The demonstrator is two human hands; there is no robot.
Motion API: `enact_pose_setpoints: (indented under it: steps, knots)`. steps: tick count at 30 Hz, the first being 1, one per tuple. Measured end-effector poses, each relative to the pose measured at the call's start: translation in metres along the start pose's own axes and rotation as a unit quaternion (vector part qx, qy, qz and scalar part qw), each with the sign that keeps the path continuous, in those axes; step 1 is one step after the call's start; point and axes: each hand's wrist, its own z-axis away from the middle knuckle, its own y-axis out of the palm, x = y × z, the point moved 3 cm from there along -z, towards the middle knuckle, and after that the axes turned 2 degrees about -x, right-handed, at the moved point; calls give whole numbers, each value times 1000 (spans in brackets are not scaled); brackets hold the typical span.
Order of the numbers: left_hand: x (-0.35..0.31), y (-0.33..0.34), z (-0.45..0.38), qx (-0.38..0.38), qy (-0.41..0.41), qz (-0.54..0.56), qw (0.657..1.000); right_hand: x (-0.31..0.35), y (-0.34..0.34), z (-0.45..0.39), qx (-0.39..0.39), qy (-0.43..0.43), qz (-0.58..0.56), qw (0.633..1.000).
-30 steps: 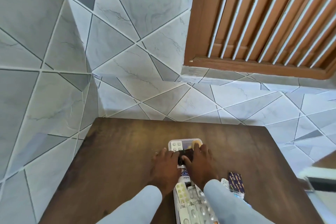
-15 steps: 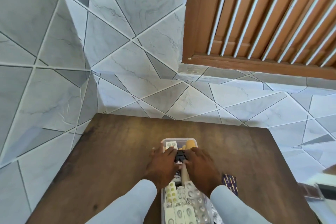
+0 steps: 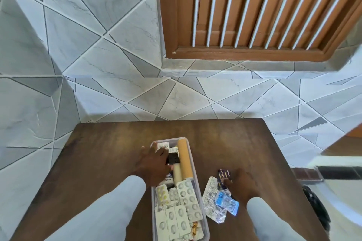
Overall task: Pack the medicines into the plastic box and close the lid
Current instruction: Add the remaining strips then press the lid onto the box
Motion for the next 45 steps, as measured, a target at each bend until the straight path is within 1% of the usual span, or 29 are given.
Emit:
enact_pose_setpoints:
  steps: [2, 6, 11, 13, 17, 23, 29, 32, 34, 36, 38, 39, 41, 43, 45]
  knots:
    - [1, -1, 1, -11, -2, 10, 1000, 4, 6, 1, -6, 9, -42, 999]
    - [0, -2, 2, -4, -27, 77, 997, 17, 20, -1, -8, 22, -83, 996]
    - [-1, -8, 0, -17, -7, 40, 999, 15, 27, -11, 20, 56, -149, 987]
    - [1, -12, 1, -29, -15, 37, 999, 10, 32, -18, 36, 46, -161, 985]
    - [4, -15, -4, -18, -45, 62, 997, 6, 26, -19, -22, 60, -196, 978]
    - [6, -22, -15, -3, -29, 56, 998, 1, 26, -23, -19, 72, -231, 970]
    - [9, -23, -10, -33, -51, 160, 985, 3, 20, -14, -21, 83, -280, 956]
    - [11, -19, -7, -21, -42, 141, 989, 9, 7, -5, -29, 62, -316, 946]
    - [11, -17, -6, -27, -45, 137, 989, 16, 1, -3, -36, 47, -354, 934]
    - [9, -16, -4, -75, -53, 136, 986, 26, -2, -1, -36, 35, -387, 921]
    - [10, -17, -1, -129, -75, 156, 976, 38, -3, -1, -22, 8, -389, 921]
    - [12, -17, -1, -134, -85, 168, 973, 45, -4, 2, -10, -7, -387, 922]
    - [13, -14, -4, -105, -70, 173, 977, 60, -4, 6, 12, -36, -403, 915]
    - [7, -10, -8, -74, -33, 135, 987, 71, -5, 9, 16, -55, -407, 912]
    - [0, -4, -8, -67, -5, 99, 993, 80, -5, 13, 17, -67, -418, 906]
